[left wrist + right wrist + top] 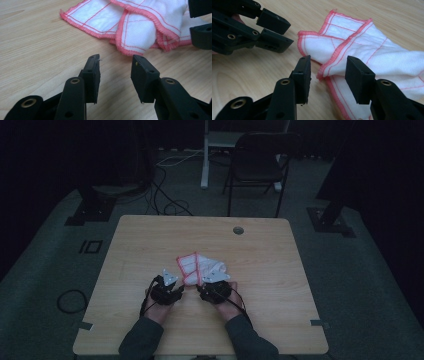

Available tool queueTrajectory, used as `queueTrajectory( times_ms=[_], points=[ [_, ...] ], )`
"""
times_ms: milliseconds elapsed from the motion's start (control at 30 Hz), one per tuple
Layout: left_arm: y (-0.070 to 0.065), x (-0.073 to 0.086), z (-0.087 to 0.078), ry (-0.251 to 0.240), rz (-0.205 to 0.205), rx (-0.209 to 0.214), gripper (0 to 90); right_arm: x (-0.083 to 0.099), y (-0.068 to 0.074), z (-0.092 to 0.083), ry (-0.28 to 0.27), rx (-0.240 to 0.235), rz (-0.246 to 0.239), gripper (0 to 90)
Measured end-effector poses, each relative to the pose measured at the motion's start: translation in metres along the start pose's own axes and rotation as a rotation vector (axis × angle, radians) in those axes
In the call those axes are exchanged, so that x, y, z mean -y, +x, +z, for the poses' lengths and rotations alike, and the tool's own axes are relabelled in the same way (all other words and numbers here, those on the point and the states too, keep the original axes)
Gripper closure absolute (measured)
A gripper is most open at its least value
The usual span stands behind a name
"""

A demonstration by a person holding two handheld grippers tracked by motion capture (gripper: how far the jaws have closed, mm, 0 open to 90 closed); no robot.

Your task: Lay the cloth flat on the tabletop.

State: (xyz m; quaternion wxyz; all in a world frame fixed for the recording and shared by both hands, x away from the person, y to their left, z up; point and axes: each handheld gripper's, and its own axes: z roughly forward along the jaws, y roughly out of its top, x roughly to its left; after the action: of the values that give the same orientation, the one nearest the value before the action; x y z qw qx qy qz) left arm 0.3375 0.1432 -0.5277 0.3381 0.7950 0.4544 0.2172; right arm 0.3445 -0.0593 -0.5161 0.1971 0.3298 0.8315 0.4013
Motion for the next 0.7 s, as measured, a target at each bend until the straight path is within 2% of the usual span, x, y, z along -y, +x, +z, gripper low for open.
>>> queueTrajectory(
  times_ms=[300,433,533,667,700],
  points=[
    [-0.005,-0.005,0.008,-0.003,-0.006,0.002,65.4,-0.001,-0.003,0.015,0.045,0.022,0.002,54.0],
    [-0.010,-0.006,0.009,0.000,0.005,0.003,74.1,0.001,-0.002,0.021,0.071,0.038,-0.013,56.6],
    [-0.012,-0.006,0.008,-0.001,0.020,0.003,81.5,0.002,-0.004,0.022,0.083,0.054,-0.013,66.6],
    [-0.012,-0.006,0.004,-0.020,0.021,0.000,88.9,0.001,-0.011,0.017,0.074,0.056,0.005,85.7],
    [-0.012,-0.006,0.003,-0.023,0.022,0.001,89.7,0.001,-0.013,0.015,0.071,0.055,0.010,87.2]
  ],
)
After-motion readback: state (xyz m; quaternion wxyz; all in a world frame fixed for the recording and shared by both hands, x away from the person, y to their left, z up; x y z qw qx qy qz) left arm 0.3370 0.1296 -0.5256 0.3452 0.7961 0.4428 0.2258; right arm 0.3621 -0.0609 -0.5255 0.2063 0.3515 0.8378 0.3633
